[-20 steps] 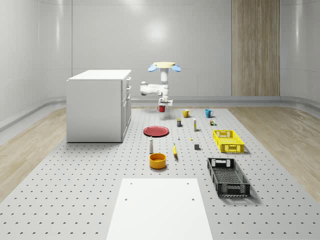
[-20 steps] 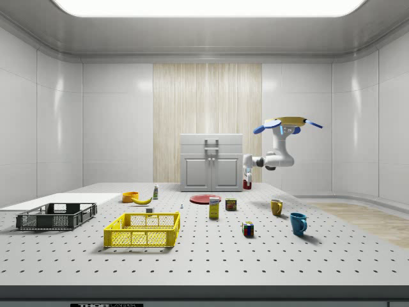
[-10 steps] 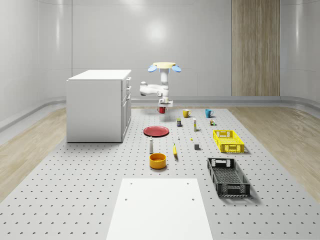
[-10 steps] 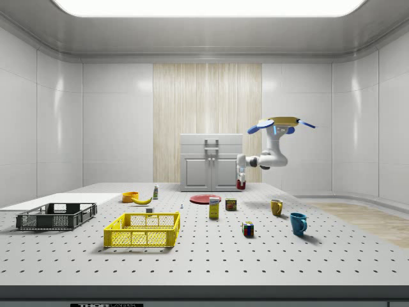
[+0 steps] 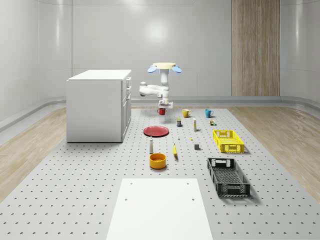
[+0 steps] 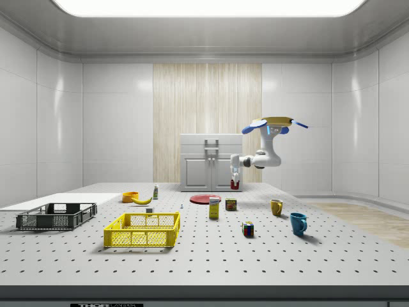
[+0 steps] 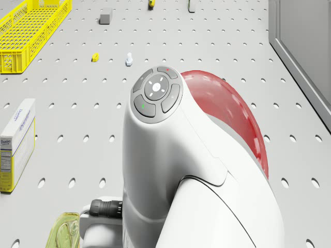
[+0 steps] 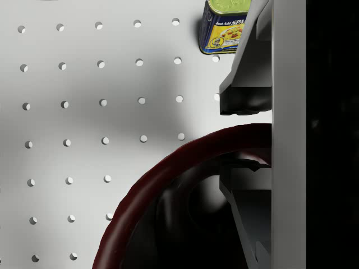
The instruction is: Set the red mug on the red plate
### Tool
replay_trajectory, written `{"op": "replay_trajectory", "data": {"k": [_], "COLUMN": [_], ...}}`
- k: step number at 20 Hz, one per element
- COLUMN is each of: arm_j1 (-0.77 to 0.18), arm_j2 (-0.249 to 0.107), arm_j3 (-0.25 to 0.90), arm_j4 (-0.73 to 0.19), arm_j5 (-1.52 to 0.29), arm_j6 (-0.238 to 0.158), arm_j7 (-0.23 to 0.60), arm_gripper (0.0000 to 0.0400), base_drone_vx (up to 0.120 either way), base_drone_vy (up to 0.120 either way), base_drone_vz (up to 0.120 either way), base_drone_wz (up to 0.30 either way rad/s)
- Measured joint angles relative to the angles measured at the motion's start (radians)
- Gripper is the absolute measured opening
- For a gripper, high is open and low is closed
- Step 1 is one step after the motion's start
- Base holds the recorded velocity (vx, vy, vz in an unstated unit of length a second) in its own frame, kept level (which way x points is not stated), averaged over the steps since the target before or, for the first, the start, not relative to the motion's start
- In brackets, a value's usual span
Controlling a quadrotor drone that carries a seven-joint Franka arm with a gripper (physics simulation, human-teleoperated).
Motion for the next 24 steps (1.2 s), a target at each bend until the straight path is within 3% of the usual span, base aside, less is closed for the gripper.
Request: {"op": "replay_trajectory", "data": {"k": [4,5,6,10,13,14,21,23,24], "arm_j1": [0.014,-0.001,-0.015,0.007,0.015,-0.009,0.014,-0.015,-0.010], "arm_j2": [-0.003,-0.007,-0.012,-0.013,-0.014,-0.020,-0.022,-0.030,-0.030], "arm_j3": [-0.001,0.001,0.003,0.001,0.001,0.003,0.002,0.005,0.004], "arm_j4": [0.003,-0.005,-0.004,0.000,0.002,-0.006,0.002,-0.005,-0.003], "arm_j5": [0.004,0.002,0.002,0.006,0.008,0.006,0.011,0.009,0.009], "arm_j6": [0.006,0.007,0.008,0.014,0.017,0.017,0.024,0.025,0.026], "arm_j7": [-0.037,0.030,0.045,-0.014,-0.033,0.044,-0.034,0.049,0.033], "arm_gripper": [0.0102,0.0119,0.0120,0.0107,0.0101,0.0124,0.0102,0.0121,0.0116], "base_drone_vx": [0.120,0.120,0.120,0.120,0.120,0.120,0.120,0.120,0.120], "base_drone_vy": [0.000,0.000,0.000,0.000,-0.120,-0.120,-0.069,-0.040,-0.120], "base_drone_vz": [0.000,0.000,0.000,0.000,0.000,0.000,0.000,0.000,0.000], "base_drone_wz": [0.000,0.000,0.000,0.000,0.000,0.000,0.000,0.000,0.000]}}
